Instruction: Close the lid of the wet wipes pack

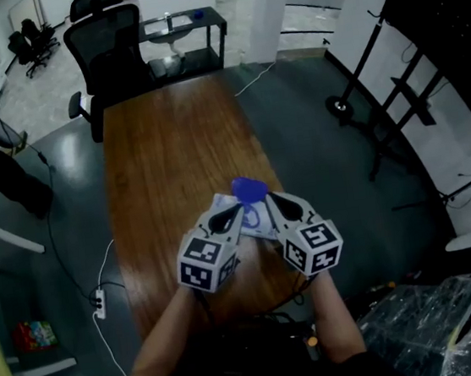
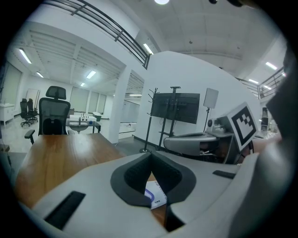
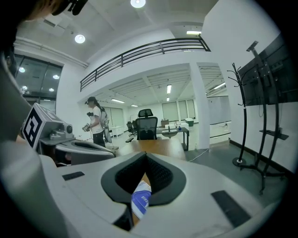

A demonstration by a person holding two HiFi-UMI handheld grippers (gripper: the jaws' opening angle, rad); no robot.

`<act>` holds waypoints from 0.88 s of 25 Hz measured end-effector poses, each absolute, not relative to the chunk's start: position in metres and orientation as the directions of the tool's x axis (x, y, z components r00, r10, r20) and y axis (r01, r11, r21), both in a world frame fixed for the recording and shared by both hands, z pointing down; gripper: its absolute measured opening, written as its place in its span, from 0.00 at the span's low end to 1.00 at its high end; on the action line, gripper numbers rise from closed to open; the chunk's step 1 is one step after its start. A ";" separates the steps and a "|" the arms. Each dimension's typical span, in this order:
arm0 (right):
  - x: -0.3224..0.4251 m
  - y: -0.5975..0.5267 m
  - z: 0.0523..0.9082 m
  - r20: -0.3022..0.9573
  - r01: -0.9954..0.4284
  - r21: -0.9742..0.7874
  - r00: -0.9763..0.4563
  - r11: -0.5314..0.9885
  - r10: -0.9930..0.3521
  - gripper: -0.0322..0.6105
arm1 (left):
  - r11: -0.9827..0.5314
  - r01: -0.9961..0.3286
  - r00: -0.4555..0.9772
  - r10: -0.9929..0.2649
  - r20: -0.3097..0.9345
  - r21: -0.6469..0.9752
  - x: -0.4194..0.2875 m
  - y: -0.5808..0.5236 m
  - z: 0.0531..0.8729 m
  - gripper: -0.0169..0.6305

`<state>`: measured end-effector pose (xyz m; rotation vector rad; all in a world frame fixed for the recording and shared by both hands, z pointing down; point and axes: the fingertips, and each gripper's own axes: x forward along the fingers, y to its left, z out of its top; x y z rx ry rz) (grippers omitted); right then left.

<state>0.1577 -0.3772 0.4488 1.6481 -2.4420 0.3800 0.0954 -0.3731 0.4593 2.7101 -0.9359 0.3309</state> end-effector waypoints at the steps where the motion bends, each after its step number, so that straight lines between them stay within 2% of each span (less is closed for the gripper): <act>1: 0.161 -0.381 0.455 0.294 -0.929 -0.114 -0.370 0.352 -0.881 0.07 | -0.761 -0.627 0.768 -0.568 0.298 0.166 0.097 -0.376 0.463 0.04; 8: 0.192 -0.419 0.506 0.395 -0.947 -0.115 -0.319 0.298 -0.861 0.07 | -0.750 -0.637 0.757 -0.565 0.328 0.180 0.102 -0.393 0.487 0.04; 15: 0.216 -0.453 0.572 0.506 -0.939 -0.177 -0.344 0.295 -0.791 0.07 | -0.729 -0.657 0.738 -0.570 0.361 0.192 0.106 -0.401 0.505 0.04; 18: 0.217 -0.462 0.591 0.519 -0.926 -0.219 -0.378 0.308 -0.767 0.25 | -0.727 -0.658 0.735 -0.565 0.374 0.194 0.109 -0.403 0.512 0.04; 22: 0.211 -0.472 0.611 0.534 -0.912 -0.257 -0.409 0.319 -0.740 0.34 | -0.718 -0.668 0.724 -0.567 0.392 0.195 0.109 -0.406 0.519 0.04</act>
